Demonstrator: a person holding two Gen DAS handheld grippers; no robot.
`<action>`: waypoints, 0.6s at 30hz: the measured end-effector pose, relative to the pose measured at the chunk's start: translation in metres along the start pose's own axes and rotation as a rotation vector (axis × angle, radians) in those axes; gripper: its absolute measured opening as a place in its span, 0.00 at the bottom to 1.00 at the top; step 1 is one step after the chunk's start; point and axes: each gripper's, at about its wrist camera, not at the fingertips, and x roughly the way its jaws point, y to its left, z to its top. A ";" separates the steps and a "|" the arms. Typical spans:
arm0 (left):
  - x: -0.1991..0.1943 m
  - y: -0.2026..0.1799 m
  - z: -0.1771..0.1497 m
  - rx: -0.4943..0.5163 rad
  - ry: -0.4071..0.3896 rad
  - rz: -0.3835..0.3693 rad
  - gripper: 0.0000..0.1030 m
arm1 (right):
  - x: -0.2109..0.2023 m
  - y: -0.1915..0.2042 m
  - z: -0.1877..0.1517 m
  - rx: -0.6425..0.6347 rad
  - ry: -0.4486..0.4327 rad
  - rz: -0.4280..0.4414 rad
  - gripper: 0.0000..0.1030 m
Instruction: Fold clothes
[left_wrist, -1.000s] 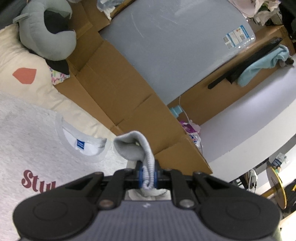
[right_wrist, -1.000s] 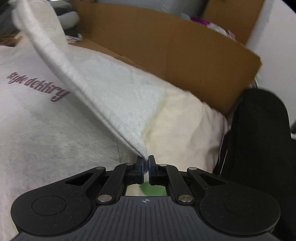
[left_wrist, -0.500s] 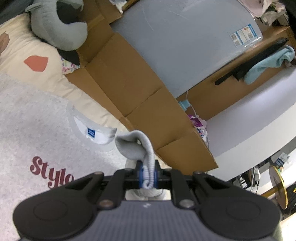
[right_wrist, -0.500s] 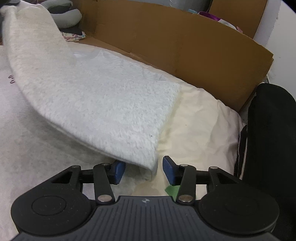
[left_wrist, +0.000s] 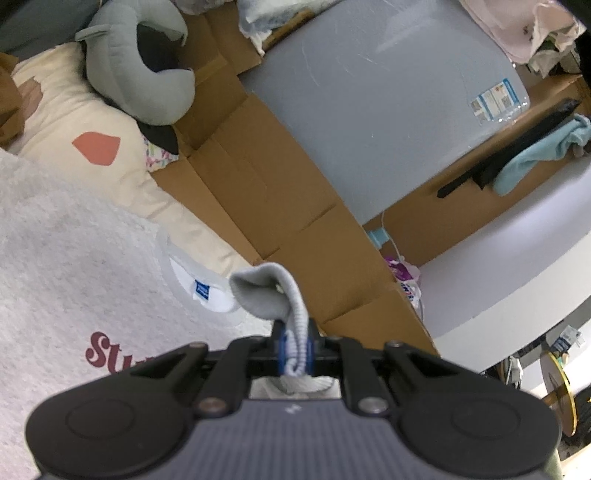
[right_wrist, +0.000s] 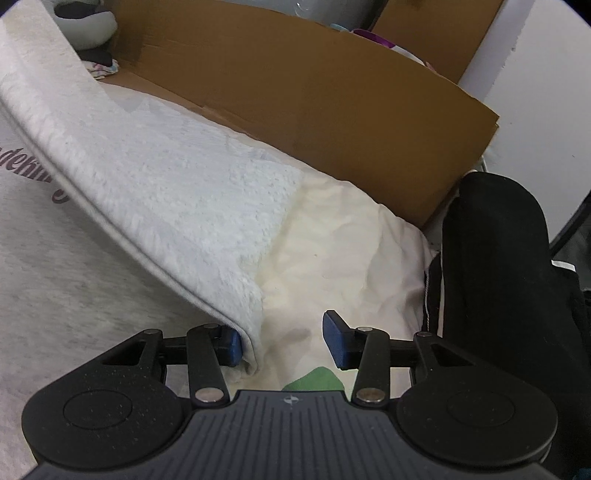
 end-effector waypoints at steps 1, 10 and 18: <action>0.001 0.003 -0.002 0.011 0.005 0.012 0.10 | 0.000 0.001 0.000 -0.002 0.002 -0.005 0.48; 0.010 0.057 -0.028 0.007 0.089 0.166 0.10 | -0.009 -0.010 -0.004 0.038 0.021 0.078 0.48; 0.015 0.078 -0.028 0.008 0.084 0.207 0.10 | -0.049 -0.013 -0.007 0.021 -0.022 0.228 0.48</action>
